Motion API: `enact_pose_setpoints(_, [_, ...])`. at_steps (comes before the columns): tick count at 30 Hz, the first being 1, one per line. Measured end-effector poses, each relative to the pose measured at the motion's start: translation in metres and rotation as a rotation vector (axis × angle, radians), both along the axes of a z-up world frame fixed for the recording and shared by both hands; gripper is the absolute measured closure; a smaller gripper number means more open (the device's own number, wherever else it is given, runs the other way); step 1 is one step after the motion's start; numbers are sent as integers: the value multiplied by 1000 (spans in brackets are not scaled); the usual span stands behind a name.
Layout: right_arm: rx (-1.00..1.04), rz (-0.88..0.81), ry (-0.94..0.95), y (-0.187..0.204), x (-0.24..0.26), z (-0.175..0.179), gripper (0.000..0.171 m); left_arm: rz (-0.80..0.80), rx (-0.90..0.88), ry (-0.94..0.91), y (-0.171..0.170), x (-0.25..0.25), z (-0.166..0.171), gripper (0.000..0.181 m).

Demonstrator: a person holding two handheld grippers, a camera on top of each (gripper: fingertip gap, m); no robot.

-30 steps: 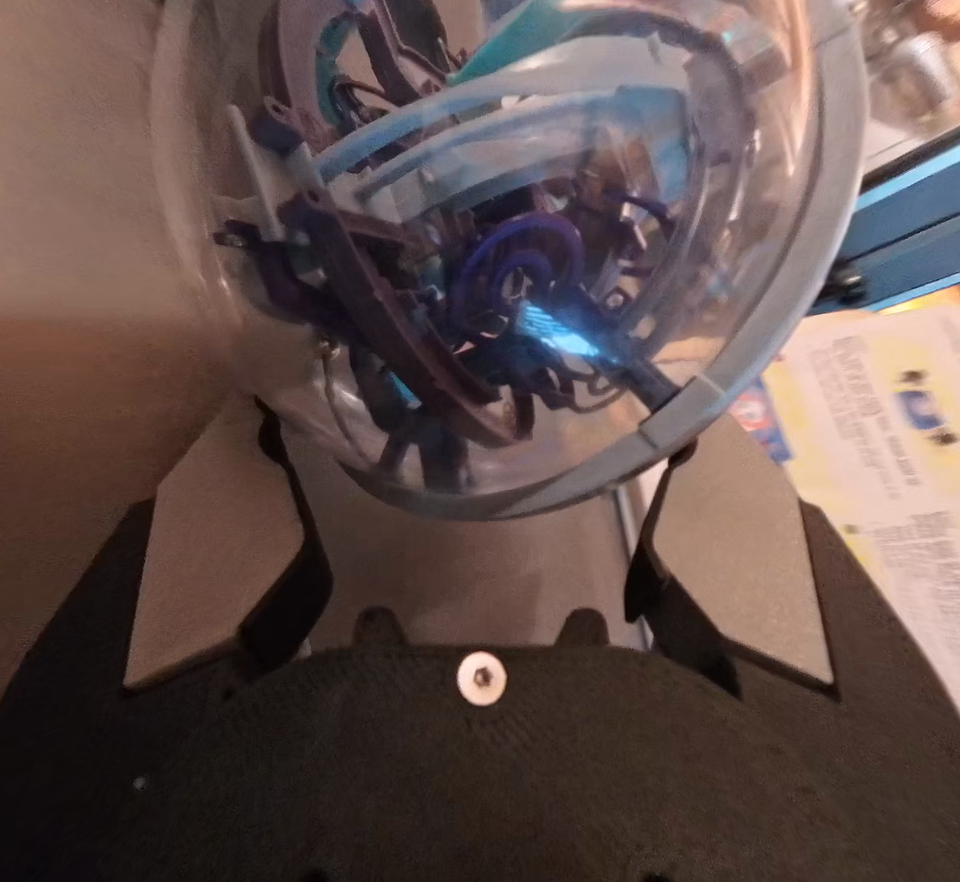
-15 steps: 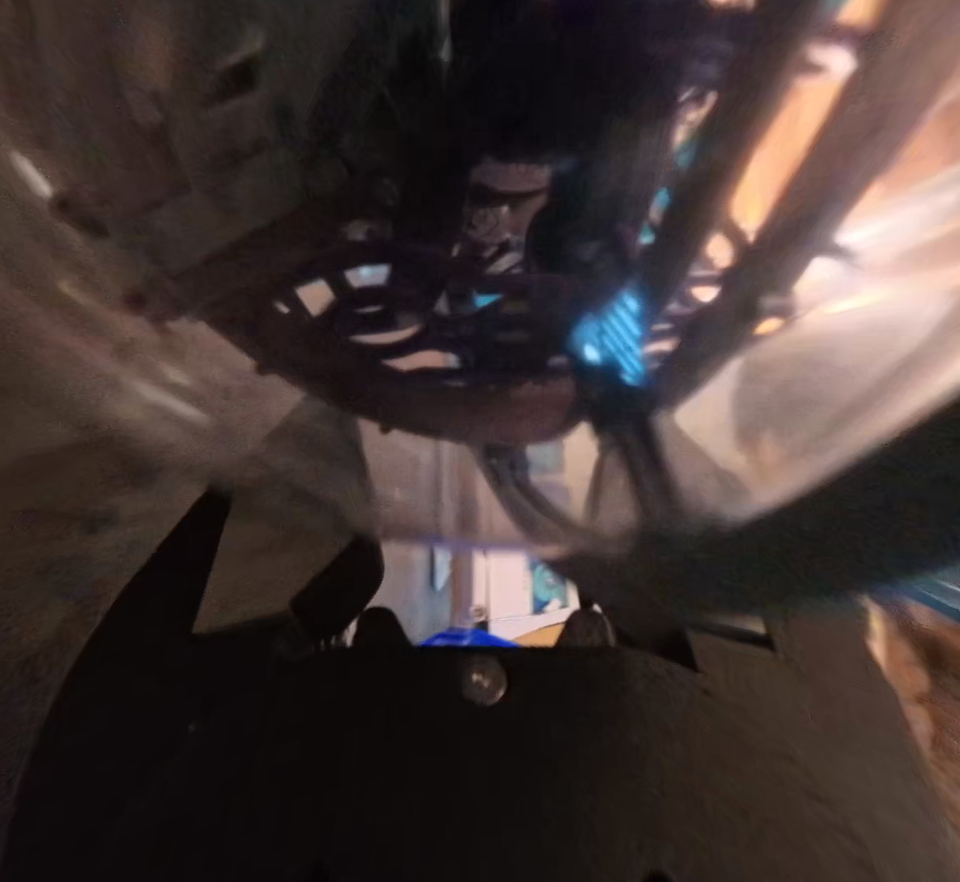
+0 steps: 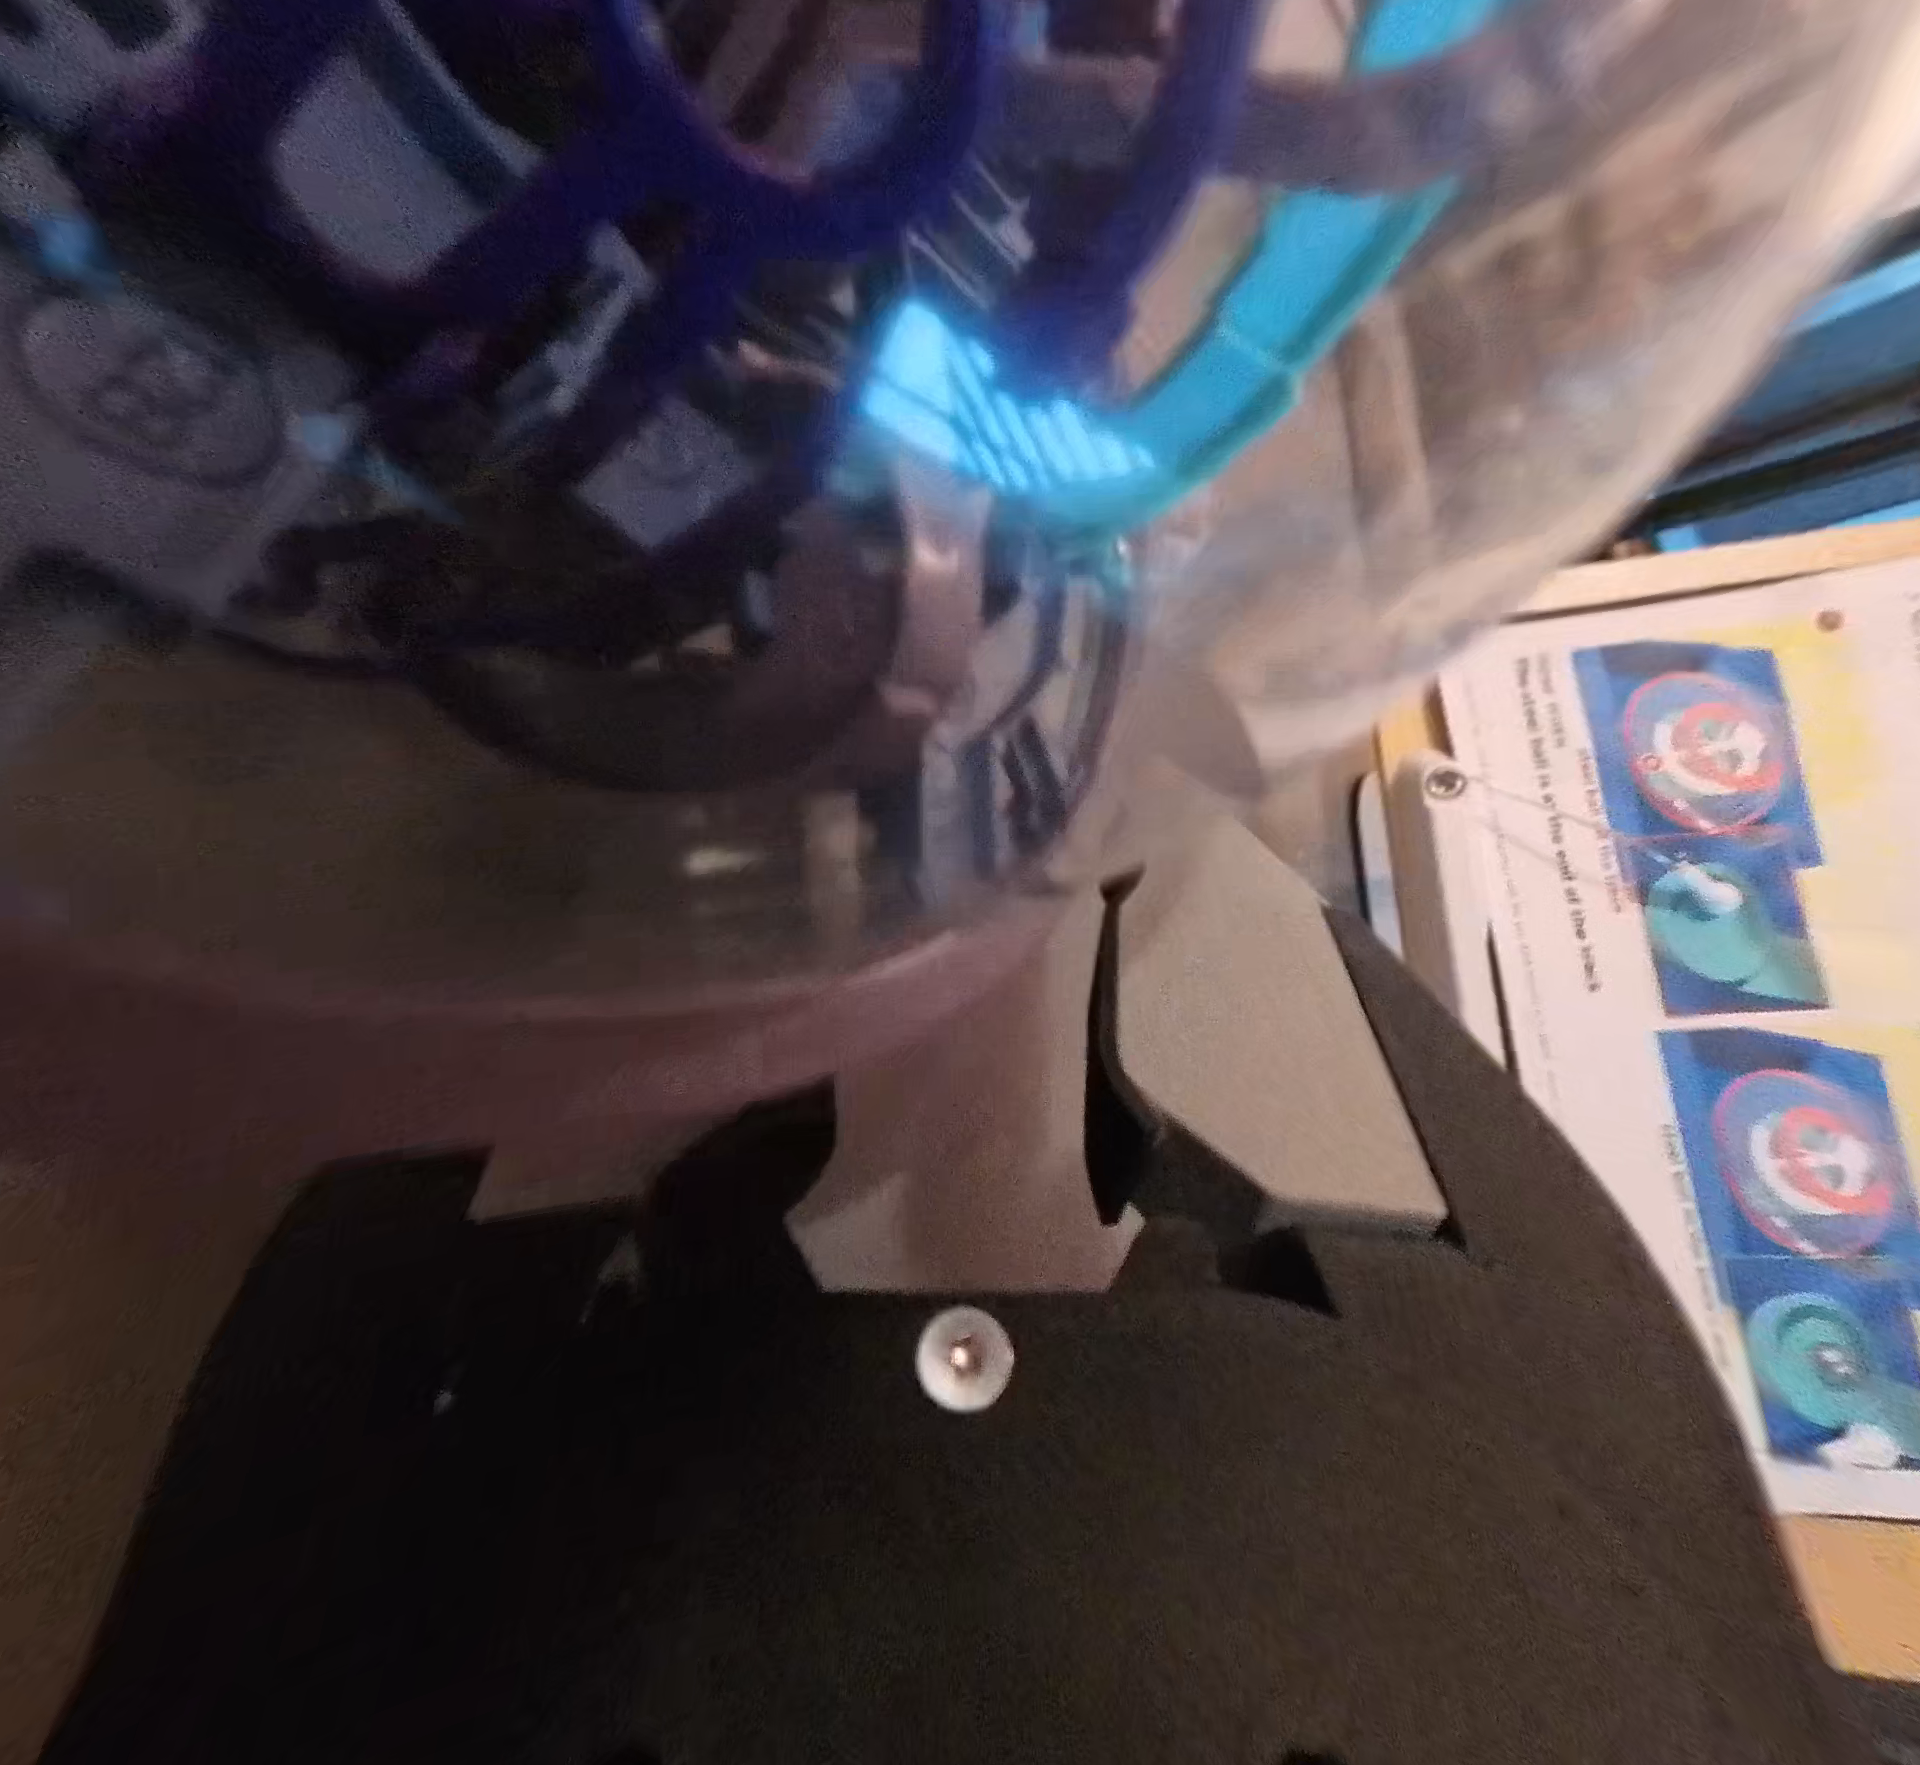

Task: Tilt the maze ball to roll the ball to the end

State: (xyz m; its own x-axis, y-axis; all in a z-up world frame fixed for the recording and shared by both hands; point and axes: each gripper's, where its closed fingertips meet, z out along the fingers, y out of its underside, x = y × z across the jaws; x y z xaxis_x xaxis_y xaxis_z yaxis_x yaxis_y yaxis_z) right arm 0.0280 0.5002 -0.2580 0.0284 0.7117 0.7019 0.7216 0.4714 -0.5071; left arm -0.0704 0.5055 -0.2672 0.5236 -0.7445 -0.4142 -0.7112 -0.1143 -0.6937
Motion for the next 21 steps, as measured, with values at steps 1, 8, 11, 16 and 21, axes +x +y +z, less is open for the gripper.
enact_pose_setpoints(1, [-17, -12, -2, 1, 5, 0, 121, 10, 8, 11, 0, -6, 1, 136])
enact_pose_setpoints(8, [-43, 15, 54, -32, 57, 9, 93, -199, 103, 11, -50, -17, 13, 91])
enact_pose_setpoints(11, [-36, 142, 173, -61, 56, 28, 106, -203, 192, 22, -53, -12, 23, 86])
enact_pose_setpoints(16, [39, 168, 183, -60, 40, 51, 90, -221, 352, 31, -60, -4, 46, 76])
enact_pose_setpoints(21, [-7, 161, 26, -61, 41, 35, 70, -240, 371, 75, -80, -10, 43, 72])
